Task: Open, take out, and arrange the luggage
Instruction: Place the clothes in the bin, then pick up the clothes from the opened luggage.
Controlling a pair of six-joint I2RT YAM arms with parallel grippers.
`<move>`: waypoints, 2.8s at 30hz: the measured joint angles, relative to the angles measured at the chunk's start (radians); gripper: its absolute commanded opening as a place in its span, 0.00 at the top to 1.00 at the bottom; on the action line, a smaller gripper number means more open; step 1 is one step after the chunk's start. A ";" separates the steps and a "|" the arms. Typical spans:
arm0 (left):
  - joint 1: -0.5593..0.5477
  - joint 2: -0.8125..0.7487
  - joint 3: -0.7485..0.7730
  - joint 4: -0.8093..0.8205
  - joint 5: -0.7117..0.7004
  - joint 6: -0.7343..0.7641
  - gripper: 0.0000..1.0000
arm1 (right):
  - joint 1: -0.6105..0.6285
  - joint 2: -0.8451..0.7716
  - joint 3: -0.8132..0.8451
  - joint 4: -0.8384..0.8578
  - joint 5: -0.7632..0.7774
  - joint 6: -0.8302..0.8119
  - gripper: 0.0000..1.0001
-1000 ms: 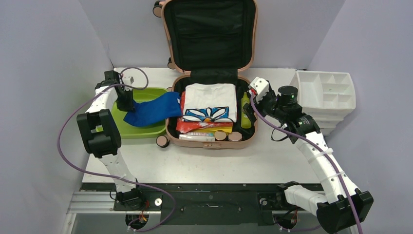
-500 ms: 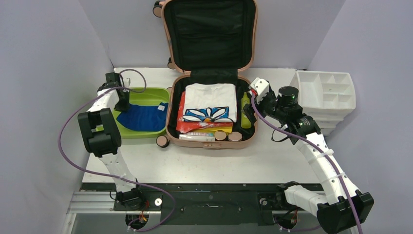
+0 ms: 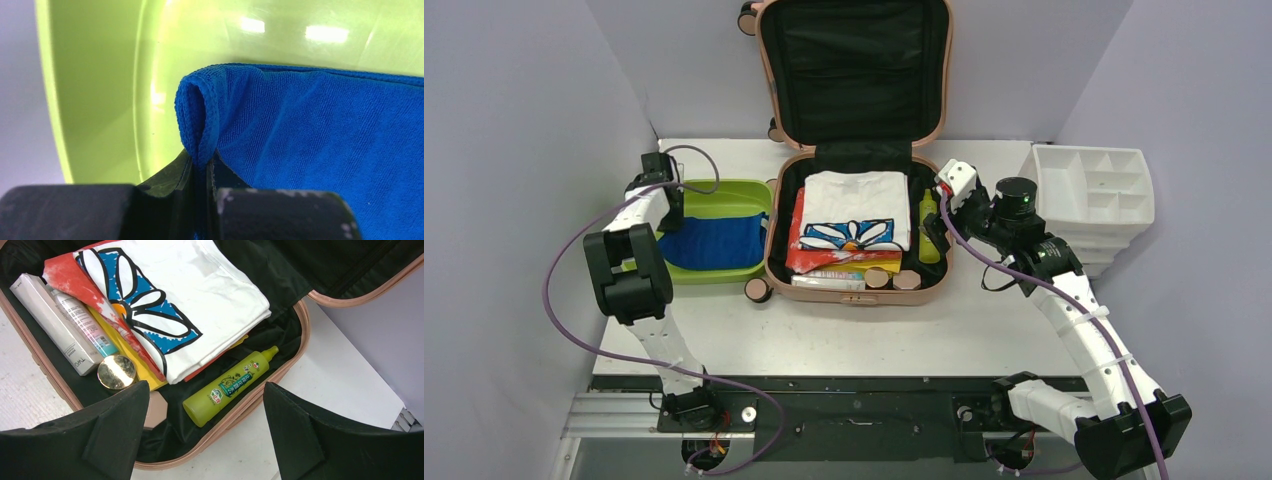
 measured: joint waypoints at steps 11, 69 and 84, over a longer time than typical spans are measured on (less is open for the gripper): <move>0.009 -0.019 0.000 0.033 -0.070 -0.018 0.98 | 0.000 0.000 -0.010 0.004 -0.014 0.008 0.21; -0.193 -0.275 -0.095 0.319 1.009 -0.517 0.04 | 0.581 0.750 0.428 -0.055 0.309 -0.646 0.36; -0.154 -0.275 -0.137 0.403 1.027 -0.618 0.04 | 0.601 0.876 0.491 -0.049 0.378 -0.649 0.42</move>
